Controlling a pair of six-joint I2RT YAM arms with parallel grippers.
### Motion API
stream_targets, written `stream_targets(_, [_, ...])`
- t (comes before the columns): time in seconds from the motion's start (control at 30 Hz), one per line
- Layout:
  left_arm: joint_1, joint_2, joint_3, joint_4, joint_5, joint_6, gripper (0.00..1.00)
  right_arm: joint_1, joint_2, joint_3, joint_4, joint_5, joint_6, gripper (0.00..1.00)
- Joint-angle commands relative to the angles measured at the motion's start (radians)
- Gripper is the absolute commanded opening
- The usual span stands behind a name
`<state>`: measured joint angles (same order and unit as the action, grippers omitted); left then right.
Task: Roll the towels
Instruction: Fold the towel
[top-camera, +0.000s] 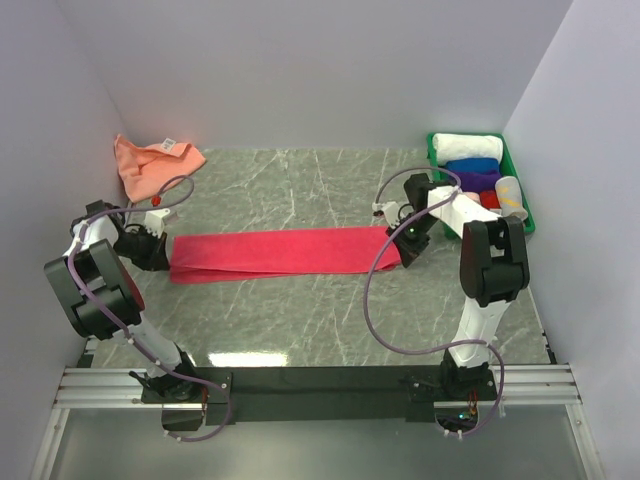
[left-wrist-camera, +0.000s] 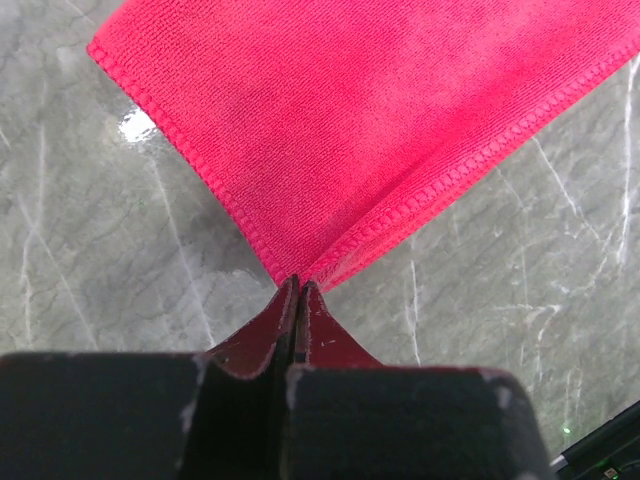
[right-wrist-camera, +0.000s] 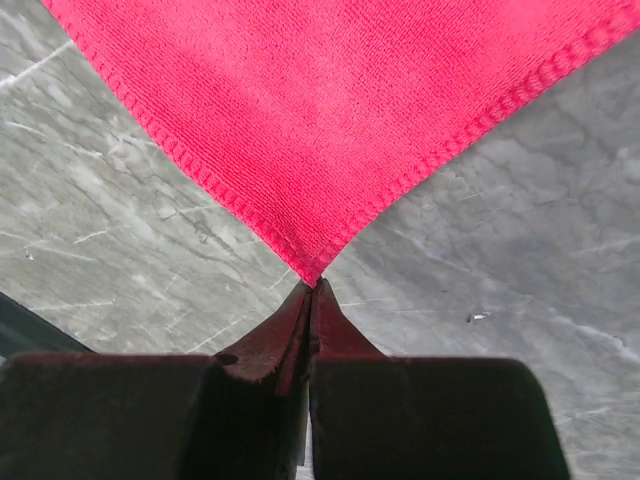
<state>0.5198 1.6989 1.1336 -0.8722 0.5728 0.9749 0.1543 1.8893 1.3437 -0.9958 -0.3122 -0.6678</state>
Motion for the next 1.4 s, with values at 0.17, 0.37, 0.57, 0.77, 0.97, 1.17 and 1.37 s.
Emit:
stream_targets(0.17, [0.005,-0.01,-0.021,0.025,-0.033,0.018,0.01,0.01,0.005,0.069,-0.004,0.022,0.007,0.0])
stream_targets(0.37, [0.006,-0.015,-0.006,-0.002,-0.024,0.028,0.03,0.01,0.008,0.101,-0.033,0.01,0.001,0.0])
stream_targets(0.57, [0.005,-0.01,-0.009,-0.001,-0.022,0.03,0.03,0.01,0.002,0.075,-0.024,0.005,0.0,0.0])
stream_targets(0.77, [0.006,0.001,-0.02,0.007,-0.024,0.024,0.04,0.008,0.01,0.08,-0.027,-0.011,0.011,0.0])
stream_targets(0.97, [0.006,0.002,-0.047,-0.011,-0.05,0.054,0.13,0.008,0.013,0.066,-0.032,0.002,-0.001,0.04])
stream_targets(1.17, [0.022,-0.01,0.0,-0.125,-0.07,0.102,0.29,0.002,-0.038,0.074,-0.105,0.007,-0.038,0.41])
stream_targets(1.37, [0.048,-0.004,0.158,-0.235,-0.004,0.061,0.38,-0.041,-0.041,0.217,-0.191,-0.04,-0.017,0.48])
